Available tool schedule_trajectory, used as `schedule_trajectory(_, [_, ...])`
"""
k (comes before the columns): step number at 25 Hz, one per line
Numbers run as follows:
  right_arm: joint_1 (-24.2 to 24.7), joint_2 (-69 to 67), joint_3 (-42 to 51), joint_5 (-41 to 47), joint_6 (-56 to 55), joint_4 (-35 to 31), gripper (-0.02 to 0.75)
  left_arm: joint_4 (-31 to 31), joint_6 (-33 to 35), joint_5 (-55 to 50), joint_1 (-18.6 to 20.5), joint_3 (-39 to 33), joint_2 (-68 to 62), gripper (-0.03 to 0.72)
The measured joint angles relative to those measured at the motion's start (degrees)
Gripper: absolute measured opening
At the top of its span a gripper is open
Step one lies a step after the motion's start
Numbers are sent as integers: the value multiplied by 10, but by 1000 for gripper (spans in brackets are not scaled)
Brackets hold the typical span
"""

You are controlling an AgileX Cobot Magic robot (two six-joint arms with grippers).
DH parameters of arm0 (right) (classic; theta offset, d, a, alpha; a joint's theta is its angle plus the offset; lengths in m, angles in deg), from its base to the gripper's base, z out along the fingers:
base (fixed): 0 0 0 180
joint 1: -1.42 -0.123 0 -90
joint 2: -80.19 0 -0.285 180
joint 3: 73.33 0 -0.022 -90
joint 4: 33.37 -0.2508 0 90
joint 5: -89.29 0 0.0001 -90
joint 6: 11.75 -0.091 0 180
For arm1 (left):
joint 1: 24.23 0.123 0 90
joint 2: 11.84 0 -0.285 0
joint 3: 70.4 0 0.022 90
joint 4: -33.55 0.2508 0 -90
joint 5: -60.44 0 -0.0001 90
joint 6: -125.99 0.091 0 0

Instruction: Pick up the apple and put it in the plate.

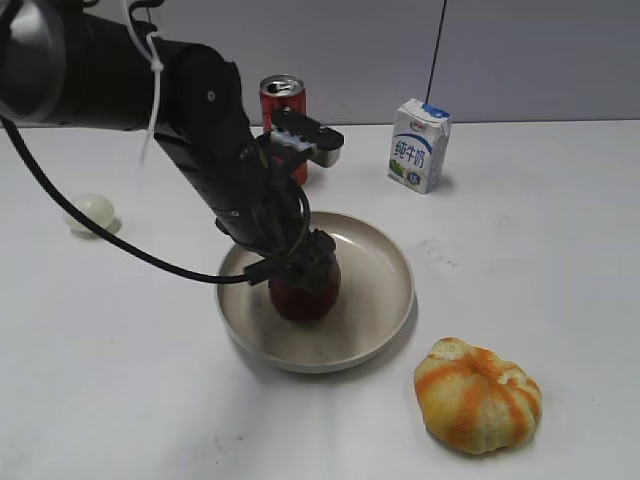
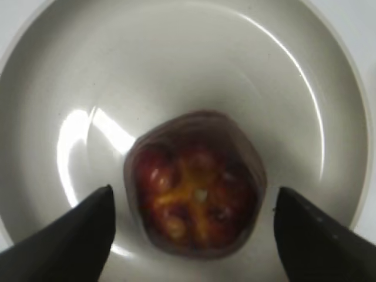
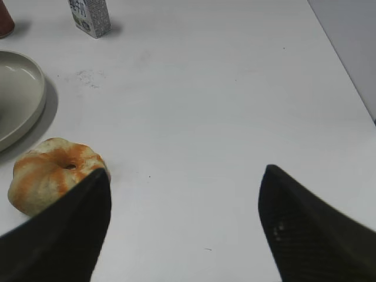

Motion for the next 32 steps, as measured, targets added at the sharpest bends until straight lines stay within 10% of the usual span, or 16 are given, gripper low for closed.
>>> schedule_trajectory(12, [0,0,0,0,-1,0,589,121,-16,-132,22,117,98,658])
schedule_trajectory(25, [0,0,0,0,0,0,589,139,-91,-299,314,172,159,585])
schedule_trajectory(32, [0,0,0,0,-1,0,589,71,-103,-300,371,51,234,577])
